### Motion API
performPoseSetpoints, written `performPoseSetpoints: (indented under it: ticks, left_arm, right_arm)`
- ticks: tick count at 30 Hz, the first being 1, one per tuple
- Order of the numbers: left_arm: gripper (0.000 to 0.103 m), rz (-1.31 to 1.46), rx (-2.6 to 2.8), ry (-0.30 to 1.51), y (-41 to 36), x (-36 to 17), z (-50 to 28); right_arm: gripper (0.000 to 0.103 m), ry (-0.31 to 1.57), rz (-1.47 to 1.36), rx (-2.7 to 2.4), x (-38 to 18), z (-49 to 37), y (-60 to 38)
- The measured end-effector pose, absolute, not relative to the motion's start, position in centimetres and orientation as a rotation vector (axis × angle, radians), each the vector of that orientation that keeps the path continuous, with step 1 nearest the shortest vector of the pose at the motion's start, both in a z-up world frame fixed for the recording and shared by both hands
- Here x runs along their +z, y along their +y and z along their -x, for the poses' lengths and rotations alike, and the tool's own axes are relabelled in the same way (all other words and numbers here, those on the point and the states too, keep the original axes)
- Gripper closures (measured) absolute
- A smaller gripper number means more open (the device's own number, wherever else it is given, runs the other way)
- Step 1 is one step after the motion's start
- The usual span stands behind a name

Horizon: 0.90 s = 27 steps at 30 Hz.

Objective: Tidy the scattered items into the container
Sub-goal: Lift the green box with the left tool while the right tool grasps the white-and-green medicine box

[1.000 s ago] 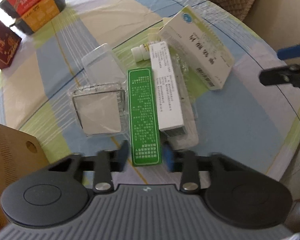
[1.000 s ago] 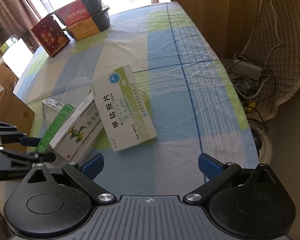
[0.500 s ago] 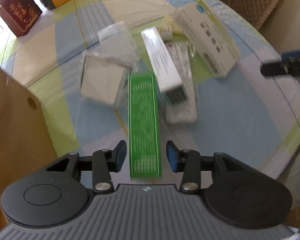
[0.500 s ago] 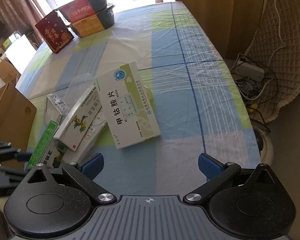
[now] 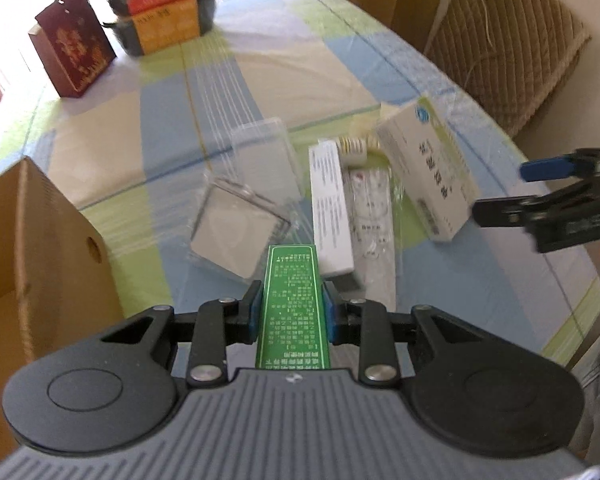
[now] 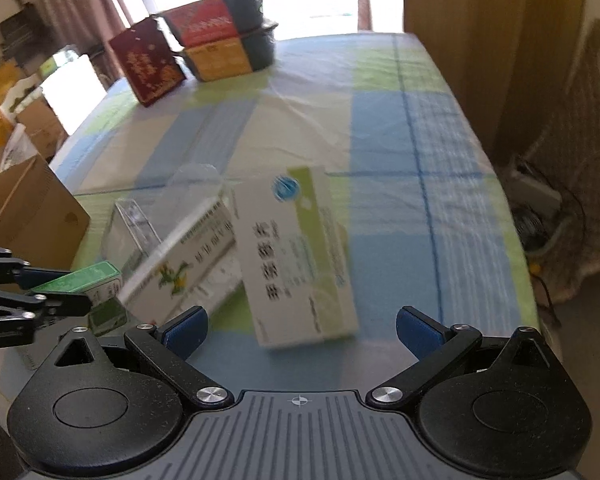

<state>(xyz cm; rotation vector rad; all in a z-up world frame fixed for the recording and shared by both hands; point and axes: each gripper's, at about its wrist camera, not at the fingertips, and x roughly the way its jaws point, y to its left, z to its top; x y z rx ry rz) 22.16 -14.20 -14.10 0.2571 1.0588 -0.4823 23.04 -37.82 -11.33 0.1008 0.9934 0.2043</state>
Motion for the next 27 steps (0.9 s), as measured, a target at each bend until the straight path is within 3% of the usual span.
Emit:
performPoseSetpoints:
  ticks: [13,14,16,27]
  left_arm:
    - [0.078,-0.181,-0.502,0.962,-12.2,-8.9,-22.4]
    - [0.078,-0.174,-0.504,0.955,-12.1,-8.6,-22.4]
    - [0.078,-0.161,-0.509,0.941,-11.7,-7.8,-22.3]
    - [0.078,-0.095,-0.485,0.826,-5.5,-1.7,-19.7]
  right_arm:
    - [0.0,0.99,-0.02,0.199,-14.8,-27.6,-35.9]
    - [0.002,0.99,-0.011,0.2,-14.9,-27.7,-35.9]
    - [0.029,0.997,0.01,0.202,-15.1,-27.7,-35.7]
    - [0.03,0.981,-0.012,0.178,-11.8,-25.2,-35.5]
